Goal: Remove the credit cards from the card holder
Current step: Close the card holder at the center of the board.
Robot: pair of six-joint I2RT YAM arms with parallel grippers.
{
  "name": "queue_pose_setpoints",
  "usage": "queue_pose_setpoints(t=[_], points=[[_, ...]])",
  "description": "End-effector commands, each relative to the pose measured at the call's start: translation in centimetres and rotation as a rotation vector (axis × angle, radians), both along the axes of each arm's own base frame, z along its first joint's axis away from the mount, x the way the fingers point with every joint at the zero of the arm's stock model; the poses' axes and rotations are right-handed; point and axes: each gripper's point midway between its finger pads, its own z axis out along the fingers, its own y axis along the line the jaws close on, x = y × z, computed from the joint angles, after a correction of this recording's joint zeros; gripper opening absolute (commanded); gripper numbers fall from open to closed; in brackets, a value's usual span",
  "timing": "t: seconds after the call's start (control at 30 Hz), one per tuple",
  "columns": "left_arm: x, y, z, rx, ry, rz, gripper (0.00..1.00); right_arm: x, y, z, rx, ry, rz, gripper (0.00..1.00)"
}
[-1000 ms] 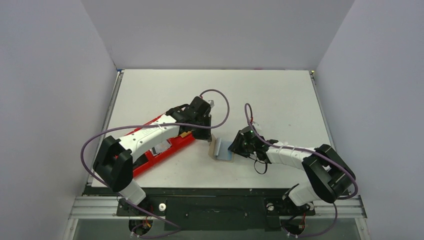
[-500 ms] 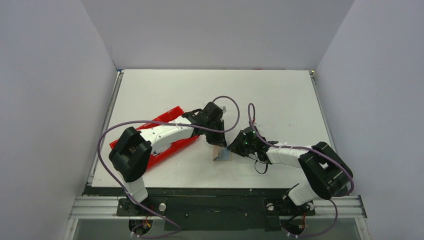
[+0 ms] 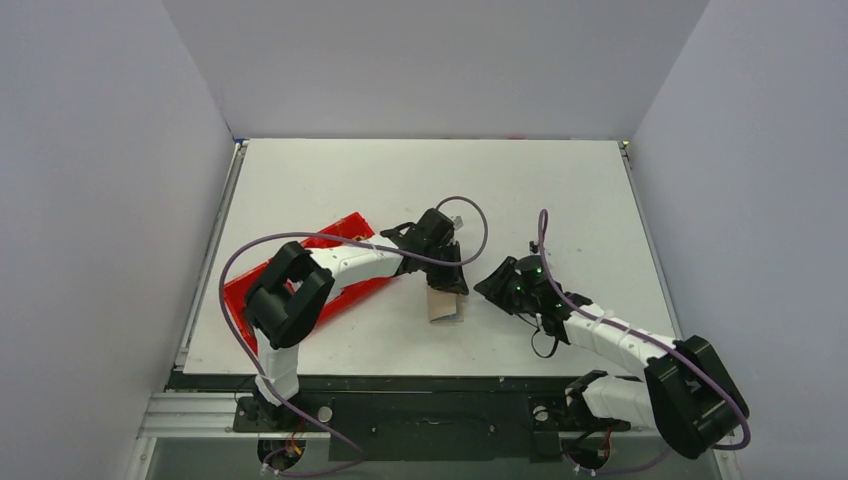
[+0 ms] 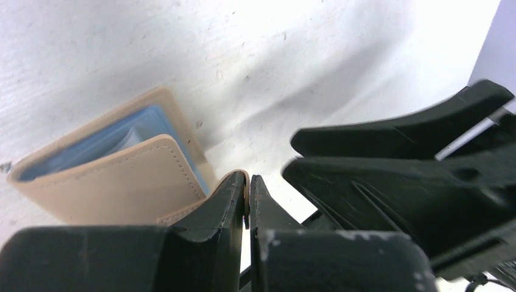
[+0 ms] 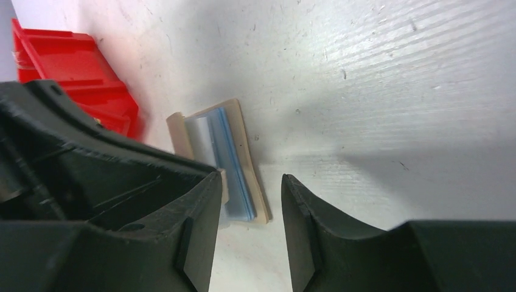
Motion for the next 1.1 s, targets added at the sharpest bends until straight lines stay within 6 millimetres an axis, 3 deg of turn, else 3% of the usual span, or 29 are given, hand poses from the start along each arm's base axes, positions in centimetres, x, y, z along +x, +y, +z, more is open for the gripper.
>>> queue_pose_setpoints(t=[0.0,0.2,0.4,0.63,0.93,1.07], points=[[0.7,-2.3,0.6,-0.120,-0.040,-0.034,0.00,0.0,-2.4,0.8,-0.077,-0.041,-0.064,0.38],[0.5,-4.2,0.3,-0.283,-0.074,-0.092,0.00,-0.4,-3.9,1.5,-0.135,-0.064,-0.083,0.38],[-0.4,-3.8,-2.1,-0.341,-0.056,-0.107,0.01,-0.6,-4.1,1.7,-0.146,-0.068,-0.075,0.38],[-1.3,-2.9,-3.8,-0.360,-0.046,-0.108,0.12,-0.5,-4.1,1.8,-0.154,-0.070,-0.068,0.38],[-0.2,-3.1,-1.2,-0.342,-0.107,-0.127,0.40,0.0,-3.9,2.6,-0.172,-0.080,-0.047,0.38],[0.3,-2.9,0.1,-0.332,-0.133,-0.134,0.45,0.3,-4.0,3.2,-0.181,-0.090,-0.048,0.38]])
